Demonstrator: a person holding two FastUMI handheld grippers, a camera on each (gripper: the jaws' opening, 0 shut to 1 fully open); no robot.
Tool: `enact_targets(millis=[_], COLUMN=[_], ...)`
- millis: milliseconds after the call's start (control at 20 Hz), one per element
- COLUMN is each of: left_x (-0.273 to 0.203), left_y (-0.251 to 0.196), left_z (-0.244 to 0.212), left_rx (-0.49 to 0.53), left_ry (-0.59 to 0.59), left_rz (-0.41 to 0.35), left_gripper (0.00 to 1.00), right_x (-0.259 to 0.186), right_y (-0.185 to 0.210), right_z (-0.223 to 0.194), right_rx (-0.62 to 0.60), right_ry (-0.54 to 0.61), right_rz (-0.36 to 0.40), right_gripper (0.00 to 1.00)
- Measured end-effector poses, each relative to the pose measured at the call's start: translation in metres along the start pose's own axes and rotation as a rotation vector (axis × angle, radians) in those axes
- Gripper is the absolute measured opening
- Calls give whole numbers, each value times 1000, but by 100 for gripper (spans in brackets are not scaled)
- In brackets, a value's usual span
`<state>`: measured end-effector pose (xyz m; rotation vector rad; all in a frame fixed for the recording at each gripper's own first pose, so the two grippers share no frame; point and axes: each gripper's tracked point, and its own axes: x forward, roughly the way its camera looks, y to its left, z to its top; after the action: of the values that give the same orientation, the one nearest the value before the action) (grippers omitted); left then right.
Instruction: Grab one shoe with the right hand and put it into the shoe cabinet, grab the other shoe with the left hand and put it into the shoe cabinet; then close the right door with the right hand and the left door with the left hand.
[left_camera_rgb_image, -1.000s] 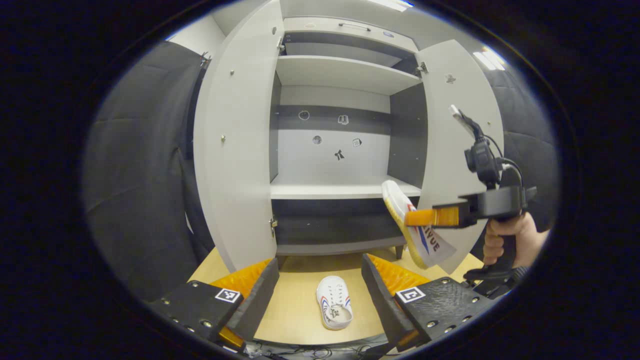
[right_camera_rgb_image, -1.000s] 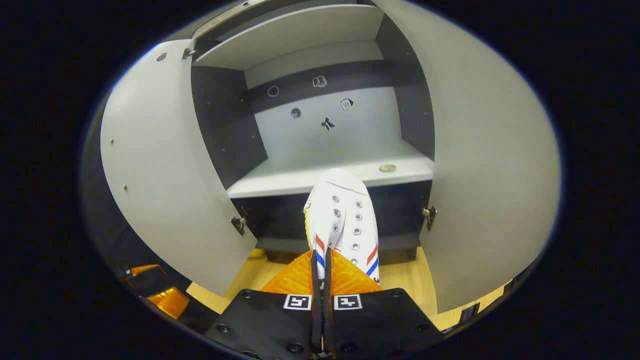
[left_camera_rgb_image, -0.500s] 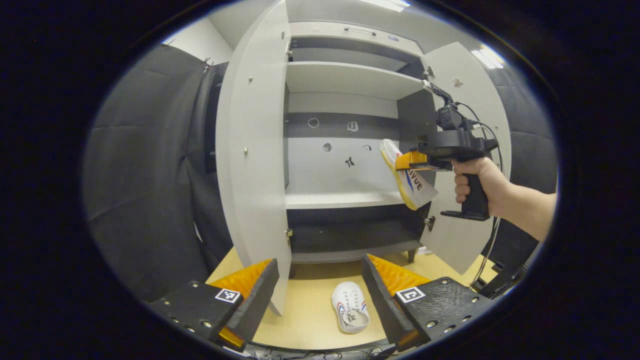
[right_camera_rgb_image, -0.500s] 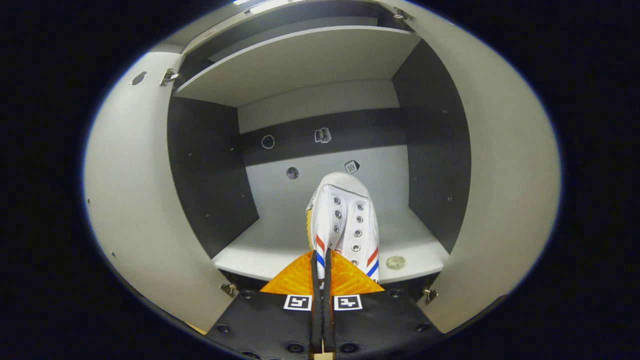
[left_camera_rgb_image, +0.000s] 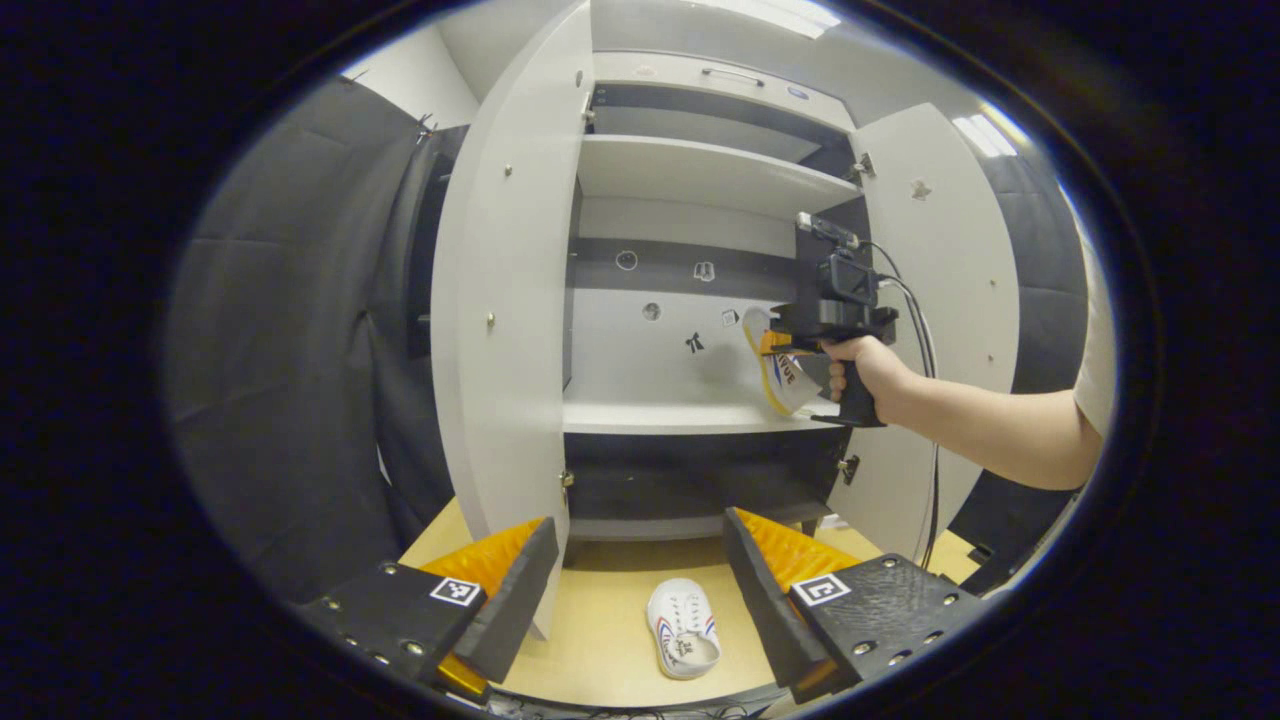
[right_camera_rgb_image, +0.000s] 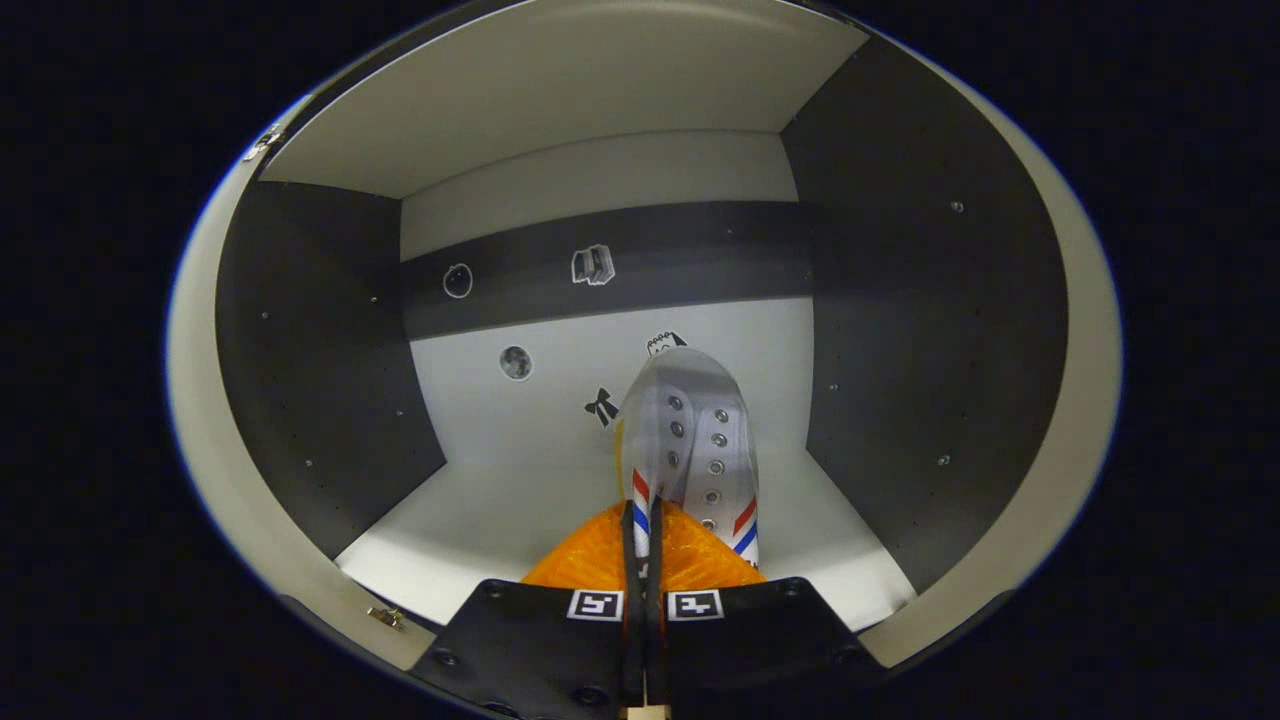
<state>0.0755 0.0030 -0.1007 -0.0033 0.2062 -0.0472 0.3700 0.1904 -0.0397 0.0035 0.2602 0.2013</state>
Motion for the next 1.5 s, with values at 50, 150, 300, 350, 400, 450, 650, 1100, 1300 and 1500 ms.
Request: enact_targets(millis=[50, 150, 300, 350, 400, 450, 650, 1100, 1300, 1500], left_x=[-1, -2, -6, -7, -7, -8, -7, 13, 32, 54], left_y=[2, 6, 12, 14, 14, 13, 12, -2, -13, -28], left_z=[-2, -4, -3, -5, -5, -5, -4, -54, -97, -152], left_rx=[-1, -3, 5, 7, 7, 6, 20, -16, 30, -19], left_ry=[5, 12, 15, 15, 15, 15, 12, 91, 165, 297], left_rz=[8, 23, 46, 51, 55, 55, 61, -9, -72, -155], left_gripper=[96, 97, 95, 95, 94, 94, 94, 96, 94, 96], right_x=[7, 19, 34, 38, 42, 42, 28, -76, -131, -174], right_y=[-3, -4, 0, 1, 2, 2, 7, 11, 1, -18], right_z=[-3, -8, -16, -19, -21, -21, 15, 8, -19, -64], right_rx=[7, 7, 15, 18, 19, 21, 37, -41, 24, -16], right_ry=[10, 17, 47, 56, 65, 64, -69, -123, -111, -46], right_rz=[-4, -12, -9, -6, -6, -10, 1, 13, 19, -21], right_gripper=[2, 2, 2, 2, 0, 4, 21, 98, 98, 98])
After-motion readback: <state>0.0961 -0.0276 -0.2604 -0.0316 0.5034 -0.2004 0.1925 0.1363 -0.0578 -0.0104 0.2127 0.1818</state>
